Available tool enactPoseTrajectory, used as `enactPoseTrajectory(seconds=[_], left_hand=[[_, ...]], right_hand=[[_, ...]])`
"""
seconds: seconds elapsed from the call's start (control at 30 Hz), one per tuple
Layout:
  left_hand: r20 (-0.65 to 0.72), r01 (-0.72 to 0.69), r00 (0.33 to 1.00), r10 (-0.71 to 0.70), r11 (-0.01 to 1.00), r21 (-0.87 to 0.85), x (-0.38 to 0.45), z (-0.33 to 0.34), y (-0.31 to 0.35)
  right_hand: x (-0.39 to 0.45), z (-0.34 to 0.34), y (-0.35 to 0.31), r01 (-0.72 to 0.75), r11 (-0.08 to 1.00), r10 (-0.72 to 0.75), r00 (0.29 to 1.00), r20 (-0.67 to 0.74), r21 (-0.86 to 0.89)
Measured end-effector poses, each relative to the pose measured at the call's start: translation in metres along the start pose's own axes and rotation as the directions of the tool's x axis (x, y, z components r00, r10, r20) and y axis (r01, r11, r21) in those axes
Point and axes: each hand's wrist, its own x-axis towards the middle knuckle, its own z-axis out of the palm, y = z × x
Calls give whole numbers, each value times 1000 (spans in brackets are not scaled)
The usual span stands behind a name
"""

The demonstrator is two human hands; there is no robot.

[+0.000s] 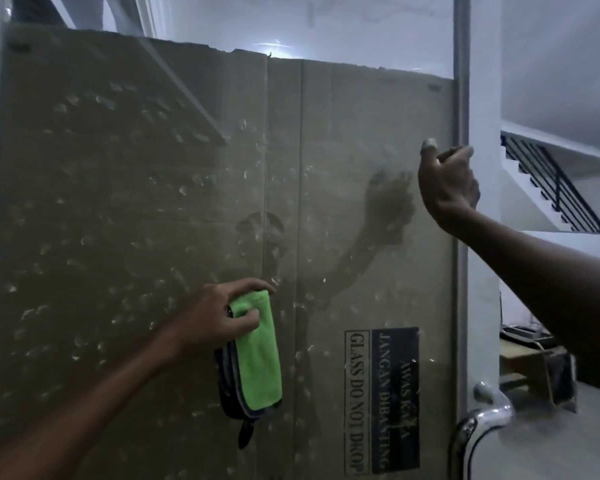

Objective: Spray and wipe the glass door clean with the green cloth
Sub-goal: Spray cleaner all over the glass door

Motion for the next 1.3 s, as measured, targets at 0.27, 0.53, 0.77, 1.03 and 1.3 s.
enactPoseTrajectory(seconds=[0.27,0.53,0.77,1.03,1.3], left_hand=[[-34,27,999,-25,998,51,-6,-15,2],[-53,67,997,-63,996,64,-18,-33,0],[-80,115,990,-112,993,31,-39,-61,-12],[-143,173,976,-162,982,73,-67,-89,-23],[-185,211,964,-191,973,91,-92,-115,-34]], right_hand=[[16,7,-21,-18,999,19,1000,-14,33],[-52,67,-96,228,954,-262,950,169,198],[-109,108,-160,340,908,-384,909,161,243],[-156,137,-219,421,837,-486,865,121,349],[-192,156,-258,457,792,-541,832,119,404]])
